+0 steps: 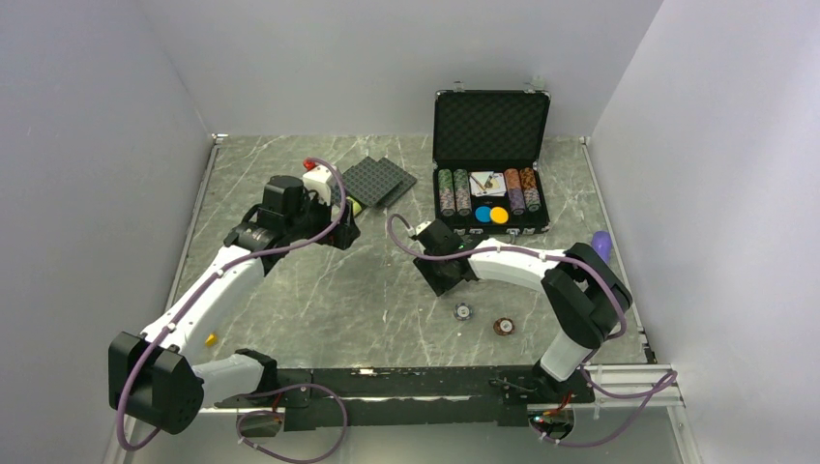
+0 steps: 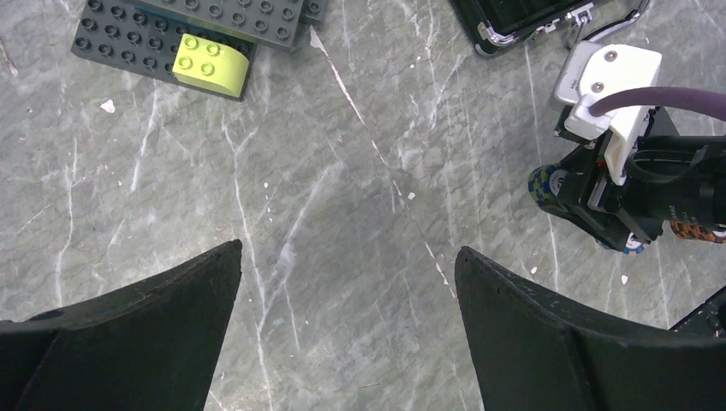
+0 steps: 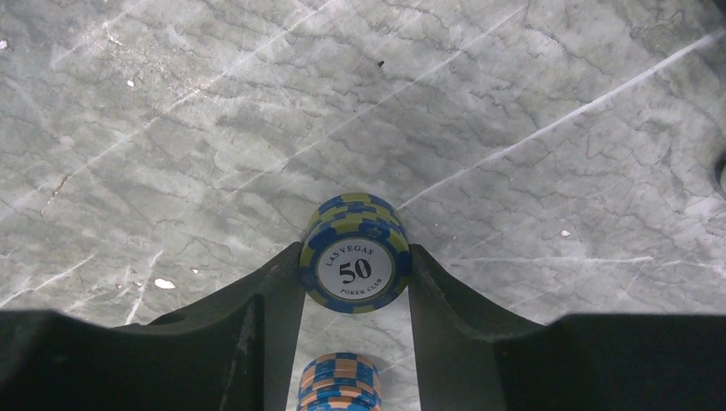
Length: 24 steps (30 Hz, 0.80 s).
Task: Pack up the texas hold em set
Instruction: Adjust the poker chip at the center of the board.
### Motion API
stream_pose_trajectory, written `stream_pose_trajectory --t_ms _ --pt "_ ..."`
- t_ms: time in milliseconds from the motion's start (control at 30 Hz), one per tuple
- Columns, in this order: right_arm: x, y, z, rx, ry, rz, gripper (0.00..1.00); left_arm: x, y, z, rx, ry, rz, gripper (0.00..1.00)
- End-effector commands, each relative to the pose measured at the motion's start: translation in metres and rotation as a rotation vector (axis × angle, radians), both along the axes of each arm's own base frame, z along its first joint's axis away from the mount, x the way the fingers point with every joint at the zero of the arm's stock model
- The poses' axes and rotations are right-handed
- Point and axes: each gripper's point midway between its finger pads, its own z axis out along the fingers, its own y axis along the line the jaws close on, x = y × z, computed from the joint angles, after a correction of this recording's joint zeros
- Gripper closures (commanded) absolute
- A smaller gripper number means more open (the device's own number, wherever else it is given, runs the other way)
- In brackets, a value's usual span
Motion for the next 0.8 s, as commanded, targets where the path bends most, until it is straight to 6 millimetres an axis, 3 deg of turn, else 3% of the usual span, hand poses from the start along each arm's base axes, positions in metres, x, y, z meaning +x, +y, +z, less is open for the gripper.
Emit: stream_pose_trajectory --t_ms 0,100,200,267,400,500,600,767 --pt "-0.001 -0.003 -0.002 -0.027 0.009 -0.001 0.54 0.005 -0.005 0.031 -0.056 -0.075 -0.008 0.02" --pt "-0.002 -0.003 -0.001 -0.024 0.006 -0.006 0.62 0.005 -0.004 0.032 -0.056 -0.078 -0.008 0.02" --pt "-0.001 -0.002 0.000 -0.019 0.003 -0.005 0.62 0.005 -0.004 0.033 -0.057 -0.079 -0.006 0.02" --pt "-0.001 0.000 0.002 -0.007 0.001 -0.001 0.57 0.005 -0.003 0.033 -0.051 -0.083 -0.007 0.02" --pt "0.001 0.012 0.015 0.065 -0.017 0.004 0.25 0.006 0.000 0.032 -0.033 -0.094 -0.001 0.02" --pt "0.006 0.018 0.034 0.130 -0.054 0.009 0.14 0.006 0.001 0.029 -0.027 -0.090 0.006 0.02" --pt "0.010 0.022 0.058 0.219 -0.086 0.012 0.09 0.004 -0.005 0.025 -0.027 -0.084 -0.009 0.01" --pt "0.022 0.000 0.089 0.390 -0.104 -0.049 0.07 -0.002 -0.029 0.010 0.017 -0.064 -0.063 0.01"
